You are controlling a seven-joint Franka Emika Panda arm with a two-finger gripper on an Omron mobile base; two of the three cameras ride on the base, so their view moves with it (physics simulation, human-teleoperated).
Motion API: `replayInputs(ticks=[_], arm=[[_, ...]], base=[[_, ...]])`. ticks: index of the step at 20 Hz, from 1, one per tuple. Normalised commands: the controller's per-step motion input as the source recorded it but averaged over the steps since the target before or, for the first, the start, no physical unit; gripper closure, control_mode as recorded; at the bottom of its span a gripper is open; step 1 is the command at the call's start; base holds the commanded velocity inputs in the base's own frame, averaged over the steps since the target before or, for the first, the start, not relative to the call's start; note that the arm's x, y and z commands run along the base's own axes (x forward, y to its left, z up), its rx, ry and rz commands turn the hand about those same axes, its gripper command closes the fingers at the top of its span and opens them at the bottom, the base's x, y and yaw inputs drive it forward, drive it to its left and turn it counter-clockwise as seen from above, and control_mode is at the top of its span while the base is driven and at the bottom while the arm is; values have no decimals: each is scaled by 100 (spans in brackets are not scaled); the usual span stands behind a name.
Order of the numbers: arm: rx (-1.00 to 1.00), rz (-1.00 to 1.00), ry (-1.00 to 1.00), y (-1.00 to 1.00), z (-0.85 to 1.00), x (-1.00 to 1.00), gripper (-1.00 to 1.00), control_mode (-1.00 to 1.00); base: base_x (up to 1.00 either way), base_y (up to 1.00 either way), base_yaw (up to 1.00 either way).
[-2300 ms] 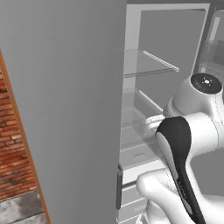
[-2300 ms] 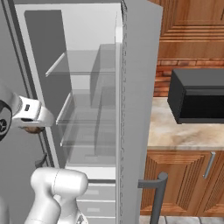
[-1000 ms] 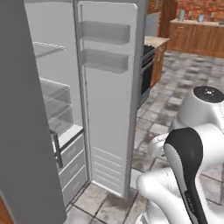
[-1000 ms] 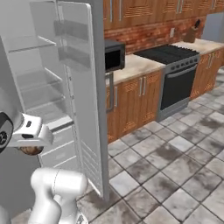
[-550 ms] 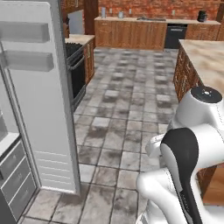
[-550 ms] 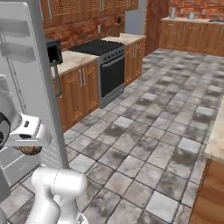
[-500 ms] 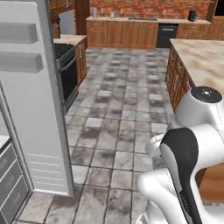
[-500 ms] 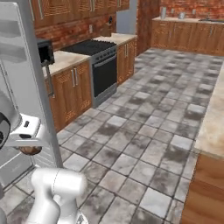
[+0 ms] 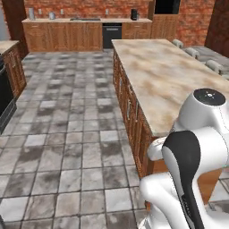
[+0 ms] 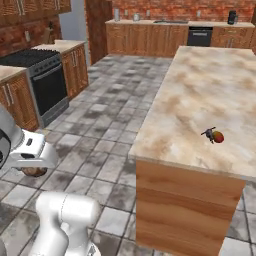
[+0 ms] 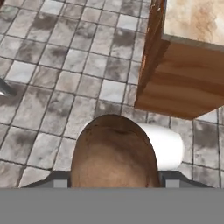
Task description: Open the fridge, remove the mango, potato, and fish, and place them on any counter.
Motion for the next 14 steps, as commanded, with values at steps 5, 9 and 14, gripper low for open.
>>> replayInputs(ticks=[5,9,14], arm=[[0,0,0,0,0,0,100,100],[0,0,0,0,0,0,100,100],[0,0,0,0,0,0,100,100]], base=[[67,-100,-36],[58,-100,-28],[28,-100,-24]])
